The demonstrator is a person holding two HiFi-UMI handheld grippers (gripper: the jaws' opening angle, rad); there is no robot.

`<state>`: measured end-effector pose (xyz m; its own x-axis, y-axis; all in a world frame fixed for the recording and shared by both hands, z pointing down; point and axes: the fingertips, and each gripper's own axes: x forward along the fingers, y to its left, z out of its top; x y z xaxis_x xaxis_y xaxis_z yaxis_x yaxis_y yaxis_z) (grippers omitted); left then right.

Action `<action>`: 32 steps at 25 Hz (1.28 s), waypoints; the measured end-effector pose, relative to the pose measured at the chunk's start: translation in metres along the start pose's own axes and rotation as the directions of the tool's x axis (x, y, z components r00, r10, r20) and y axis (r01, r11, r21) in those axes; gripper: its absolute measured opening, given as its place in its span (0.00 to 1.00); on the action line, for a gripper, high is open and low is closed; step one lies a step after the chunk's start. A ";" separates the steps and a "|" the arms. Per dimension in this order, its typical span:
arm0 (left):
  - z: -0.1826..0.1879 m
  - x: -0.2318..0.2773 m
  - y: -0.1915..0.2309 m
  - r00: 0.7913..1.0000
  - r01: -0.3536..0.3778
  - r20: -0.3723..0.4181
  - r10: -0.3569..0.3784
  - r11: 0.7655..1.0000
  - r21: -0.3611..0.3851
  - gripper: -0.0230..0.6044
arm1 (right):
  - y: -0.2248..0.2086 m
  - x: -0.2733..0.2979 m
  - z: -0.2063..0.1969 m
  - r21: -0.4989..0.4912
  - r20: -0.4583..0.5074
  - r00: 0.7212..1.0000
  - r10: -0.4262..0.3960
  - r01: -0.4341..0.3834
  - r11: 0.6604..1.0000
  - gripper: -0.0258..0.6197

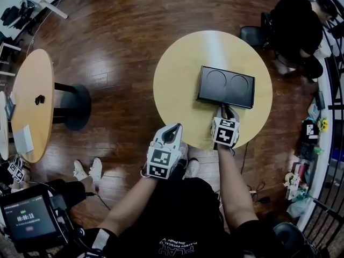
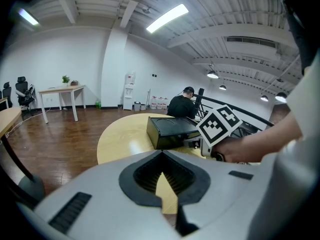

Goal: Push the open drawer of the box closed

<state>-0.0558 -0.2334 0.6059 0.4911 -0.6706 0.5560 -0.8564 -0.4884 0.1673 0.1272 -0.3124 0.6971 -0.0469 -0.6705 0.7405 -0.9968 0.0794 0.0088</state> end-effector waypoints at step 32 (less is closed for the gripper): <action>0.016 -0.035 -0.042 0.998 -0.016 0.061 0.016 1.000 -0.004 0.03 | 0.012 -0.143 0.022 -0.014 0.269 0.962 0.037 -0.035 0.999 0.10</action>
<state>-0.0345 -0.1989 0.5663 0.4857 -0.7111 0.5084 -0.8649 -0.4751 0.1619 0.1204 -0.2316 0.5761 -0.0998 -0.8410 0.5317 -0.9936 0.1128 -0.0080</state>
